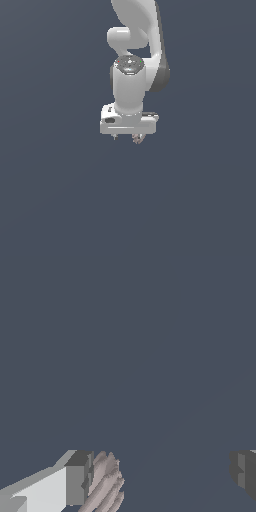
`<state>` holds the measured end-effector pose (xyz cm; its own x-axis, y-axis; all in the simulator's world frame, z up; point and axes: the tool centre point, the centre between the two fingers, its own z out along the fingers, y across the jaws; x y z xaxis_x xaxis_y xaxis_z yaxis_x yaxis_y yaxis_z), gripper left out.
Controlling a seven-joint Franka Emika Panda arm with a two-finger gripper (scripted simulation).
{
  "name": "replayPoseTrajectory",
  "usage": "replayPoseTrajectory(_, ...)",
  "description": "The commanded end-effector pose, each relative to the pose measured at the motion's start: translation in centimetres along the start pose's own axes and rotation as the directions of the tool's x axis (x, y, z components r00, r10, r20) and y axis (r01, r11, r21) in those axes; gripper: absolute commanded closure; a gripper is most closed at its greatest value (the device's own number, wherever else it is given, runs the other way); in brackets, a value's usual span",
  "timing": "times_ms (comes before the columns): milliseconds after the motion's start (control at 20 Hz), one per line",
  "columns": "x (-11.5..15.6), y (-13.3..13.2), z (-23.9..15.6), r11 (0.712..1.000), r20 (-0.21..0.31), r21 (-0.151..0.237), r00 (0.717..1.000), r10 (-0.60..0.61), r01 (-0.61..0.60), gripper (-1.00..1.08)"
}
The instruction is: Pick up the object and move it to a goal position.
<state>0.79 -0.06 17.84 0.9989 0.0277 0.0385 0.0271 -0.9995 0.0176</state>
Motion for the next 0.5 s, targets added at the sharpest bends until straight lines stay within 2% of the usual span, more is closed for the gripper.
replayPoseTrajectory(0,0.0,0.0,0.0,1.000,0.000,0.000,1.000,0.000,0.000,-0.92)
replayPoseTrajectory(450,0.0,1.6,0.2,0.999,0.001,0.015,0.999,0.047,-0.047,-0.92)
